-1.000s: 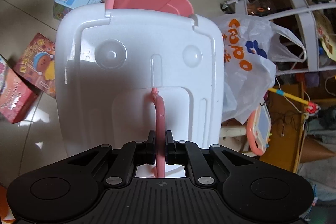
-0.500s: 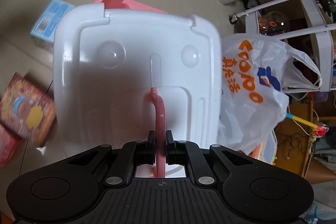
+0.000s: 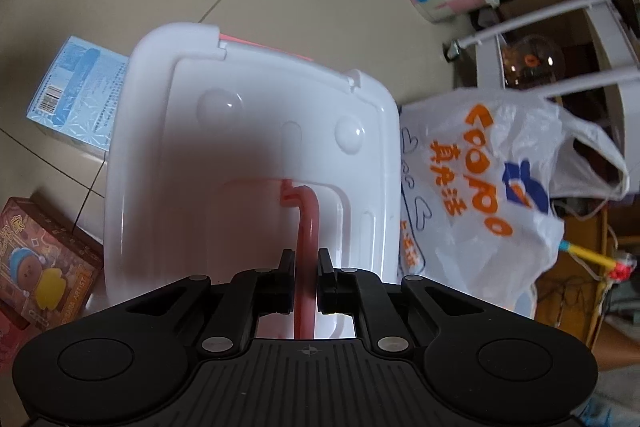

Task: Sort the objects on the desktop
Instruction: 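Carry the lid with the right gripper and lower it onto the bin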

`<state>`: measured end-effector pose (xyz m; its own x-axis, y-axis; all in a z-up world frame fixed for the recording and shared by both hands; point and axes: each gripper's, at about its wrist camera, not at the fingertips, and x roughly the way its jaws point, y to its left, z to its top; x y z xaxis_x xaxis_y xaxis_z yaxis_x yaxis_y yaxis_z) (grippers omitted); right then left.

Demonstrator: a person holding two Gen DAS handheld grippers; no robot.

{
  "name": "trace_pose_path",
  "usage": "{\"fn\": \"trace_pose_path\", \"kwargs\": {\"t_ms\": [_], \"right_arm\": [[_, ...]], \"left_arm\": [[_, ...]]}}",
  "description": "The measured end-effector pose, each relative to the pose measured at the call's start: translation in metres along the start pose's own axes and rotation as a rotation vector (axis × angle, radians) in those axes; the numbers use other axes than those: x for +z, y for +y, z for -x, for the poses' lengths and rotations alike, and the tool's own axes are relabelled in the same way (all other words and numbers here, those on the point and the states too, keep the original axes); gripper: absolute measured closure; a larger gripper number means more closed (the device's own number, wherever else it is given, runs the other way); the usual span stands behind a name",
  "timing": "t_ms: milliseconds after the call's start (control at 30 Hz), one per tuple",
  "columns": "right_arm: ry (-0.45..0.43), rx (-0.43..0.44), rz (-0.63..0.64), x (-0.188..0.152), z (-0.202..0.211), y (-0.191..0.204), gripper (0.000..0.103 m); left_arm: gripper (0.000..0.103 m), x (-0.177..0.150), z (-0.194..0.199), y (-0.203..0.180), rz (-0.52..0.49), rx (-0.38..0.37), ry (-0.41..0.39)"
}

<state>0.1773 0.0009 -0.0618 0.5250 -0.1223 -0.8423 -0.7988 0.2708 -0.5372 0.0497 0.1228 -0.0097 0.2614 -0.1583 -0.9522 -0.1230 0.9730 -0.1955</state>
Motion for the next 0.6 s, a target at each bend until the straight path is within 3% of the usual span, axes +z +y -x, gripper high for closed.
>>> {"fn": "trace_pose_path", "kwargs": {"t_ms": [400, 600], "right_arm": [[0.006, -0.005, 0.024, 0.009, -0.007, 0.005, 0.095], [-0.009, 0.067, -0.179, 0.005, -0.012, -0.019, 0.093]], "left_arm": [[0.008, -0.002, 0.004, 0.002, -0.003, 0.000, 0.001], [0.008, -0.004, 0.008, 0.004, -0.002, 0.016, 0.003]]}}
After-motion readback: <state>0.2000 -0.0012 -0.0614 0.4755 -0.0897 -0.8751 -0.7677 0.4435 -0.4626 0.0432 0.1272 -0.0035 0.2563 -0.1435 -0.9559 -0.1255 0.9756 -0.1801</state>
